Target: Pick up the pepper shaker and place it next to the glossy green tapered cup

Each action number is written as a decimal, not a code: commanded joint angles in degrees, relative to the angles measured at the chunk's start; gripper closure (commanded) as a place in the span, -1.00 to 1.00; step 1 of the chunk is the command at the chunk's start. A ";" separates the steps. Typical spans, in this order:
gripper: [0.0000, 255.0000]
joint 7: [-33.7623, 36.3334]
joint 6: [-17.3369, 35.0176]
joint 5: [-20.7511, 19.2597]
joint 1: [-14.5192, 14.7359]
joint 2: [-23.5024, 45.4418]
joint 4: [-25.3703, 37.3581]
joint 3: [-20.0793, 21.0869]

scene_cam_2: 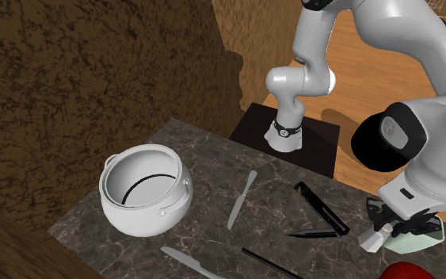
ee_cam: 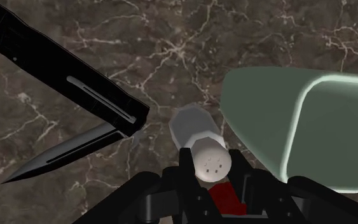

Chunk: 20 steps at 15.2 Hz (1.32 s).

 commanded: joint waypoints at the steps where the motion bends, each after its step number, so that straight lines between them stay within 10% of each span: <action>1: 1.00 0.01 -0.14 -0.02 0.17 0.52 -0.58 0.17; 5: 1.00 0.01 -0.14 -0.02 0.21 0.52 -0.57 0.14; 6: -1.00 0.18 0.08 -0.08 0.28 0.78 -0.53 0.22; 20: -1.00 -0.39 -7.41 0.37 -0.22 -3.01 3.17 -0.39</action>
